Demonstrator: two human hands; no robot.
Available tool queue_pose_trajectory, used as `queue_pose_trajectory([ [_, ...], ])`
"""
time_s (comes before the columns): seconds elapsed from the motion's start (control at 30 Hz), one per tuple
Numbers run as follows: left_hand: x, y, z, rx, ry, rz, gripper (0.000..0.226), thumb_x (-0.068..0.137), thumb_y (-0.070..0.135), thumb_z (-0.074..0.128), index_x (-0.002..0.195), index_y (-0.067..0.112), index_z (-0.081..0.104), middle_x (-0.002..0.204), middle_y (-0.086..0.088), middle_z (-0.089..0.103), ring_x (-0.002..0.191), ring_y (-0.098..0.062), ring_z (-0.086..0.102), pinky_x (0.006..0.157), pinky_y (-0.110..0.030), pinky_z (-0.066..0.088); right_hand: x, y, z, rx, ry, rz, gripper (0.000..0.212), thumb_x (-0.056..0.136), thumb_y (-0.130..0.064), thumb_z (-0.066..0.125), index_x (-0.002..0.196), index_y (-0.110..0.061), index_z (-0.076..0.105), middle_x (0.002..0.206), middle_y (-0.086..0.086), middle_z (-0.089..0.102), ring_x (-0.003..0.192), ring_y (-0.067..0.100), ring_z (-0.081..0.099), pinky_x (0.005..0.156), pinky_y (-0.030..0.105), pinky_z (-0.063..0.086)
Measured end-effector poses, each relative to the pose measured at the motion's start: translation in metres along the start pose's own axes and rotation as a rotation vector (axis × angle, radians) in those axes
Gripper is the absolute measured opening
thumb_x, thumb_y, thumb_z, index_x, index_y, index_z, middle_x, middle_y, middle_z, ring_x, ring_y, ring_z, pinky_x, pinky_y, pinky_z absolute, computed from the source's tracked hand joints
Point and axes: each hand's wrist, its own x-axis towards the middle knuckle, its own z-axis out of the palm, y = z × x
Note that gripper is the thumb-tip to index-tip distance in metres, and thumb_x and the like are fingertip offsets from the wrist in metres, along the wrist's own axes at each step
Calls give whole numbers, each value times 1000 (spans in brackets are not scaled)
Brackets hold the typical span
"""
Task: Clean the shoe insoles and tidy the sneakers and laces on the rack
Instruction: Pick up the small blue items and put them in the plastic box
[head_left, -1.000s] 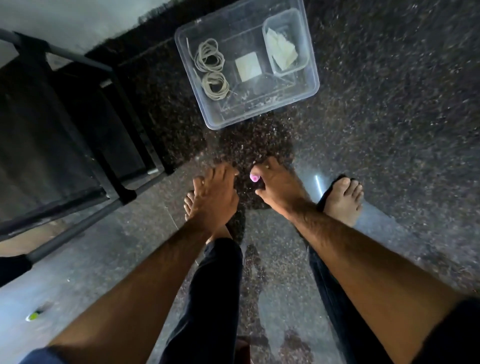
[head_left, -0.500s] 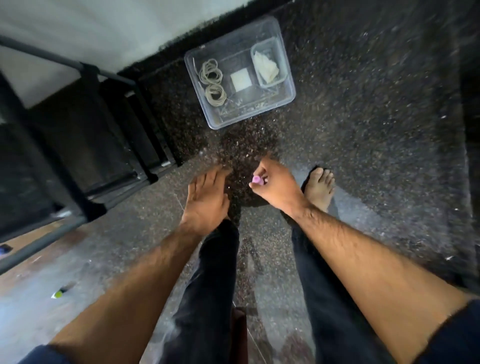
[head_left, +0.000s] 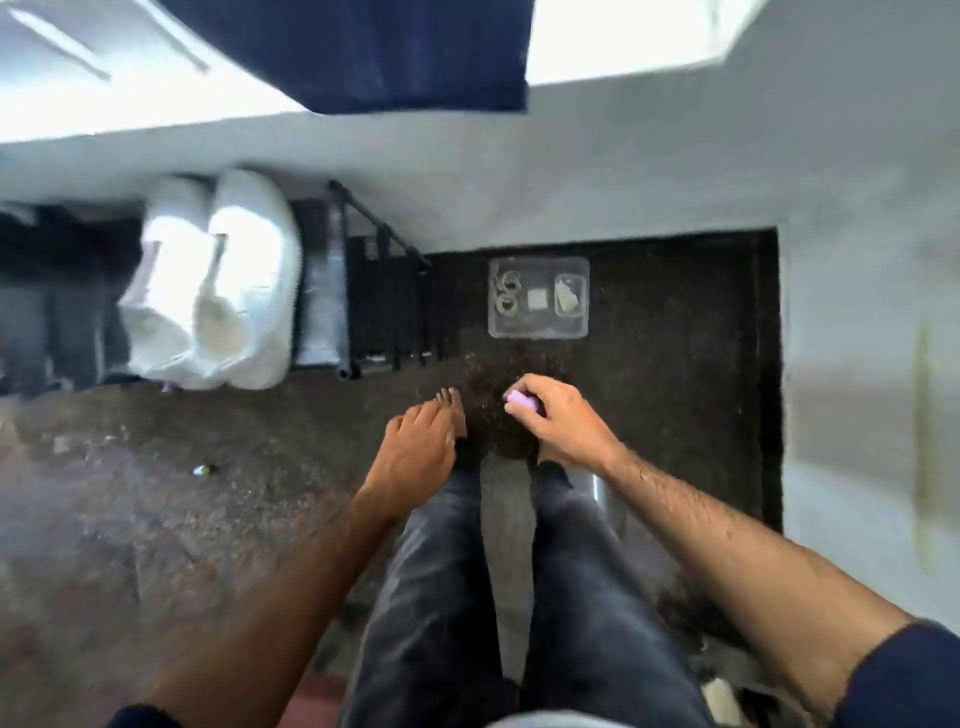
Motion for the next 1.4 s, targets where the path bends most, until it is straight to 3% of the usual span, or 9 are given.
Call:
queue_pose_trajectory([
  [0.2,-105,-11,-48,-222,189,-217,40,88,26,49,127,25,60,128,3,58,118,-24,57,94,-45,46,-15,-127,-18,-175,-215,-150,16,104,-32,50,106,-21,61,96,-3,69,88,14,64,80,33,48],
  [0.33,-157,-36,-52,-330,348,-346,36,90,28,45,121,25,63,120,4,61,112,-23,60,92,-45,48,-3,-192,10,-327,-341,-267,15,105,-31,50,106,-18,57,72,-5,62,66,4,59,63,27,42],
  [0.43,-195,-69,-41,-412,436,-464,42,86,35,38,119,25,63,119,2,63,113,-24,62,92,-45,50,9,-233,52,-431,-437,-339,12,103,-29,56,104,-17,58,72,-9,60,63,-5,57,58,15,37],
  [0.57,-248,-127,-14,-533,503,-651,32,93,26,51,124,29,59,126,6,59,121,-19,55,100,-44,44,26,-283,132,-530,-556,-384,13,98,-30,64,103,-18,58,85,-2,66,71,3,57,66,21,38],
  [0.7,-310,-189,10,-624,541,-784,32,95,23,54,127,27,60,127,4,59,123,-22,54,99,-45,42,36,-336,225,-629,-678,-400,13,99,-33,62,102,-21,57,82,-8,63,76,-4,60,69,23,42],
  [0.83,-368,-251,24,-673,515,-843,49,84,38,33,123,27,61,124,1,59,120,-25,56,94,-45,44,42,-389,312,-666,-719,-410,15,98,-35,61,96,-21,56,81,1,68,80,16,63,76,35,49],
  [1.03,-407,-351,38,-752,531,-924,27,94,26,55,121,24,62,123,-2,60,120,-27,57,97,-48,48,68,-449,410,-638,-769,-402,21,104,-23,48,88,-19,61,64,-6,58,56,2,51,64,27,43],
  [1.23,-406,-452,40,-810,534,-979,25,97,28,54,120,23,61,123,-3,60,119,-27,57,98,-49,47,140,-492,493,-616,-758,-303,22,101,-10,44,93,-9,65,65,-7,58,56,6,52,54,17,43],
  [1.4,-397,-533,40,-921,525,-1031,23,94,30,51,114,25,62,114,0,61,110,-27,59,97,-50,48,219,-523,560,-647,-746,-197,24,91,0,43,89,-4,66,58,-8,54,46,2,47,50,24,40],
])
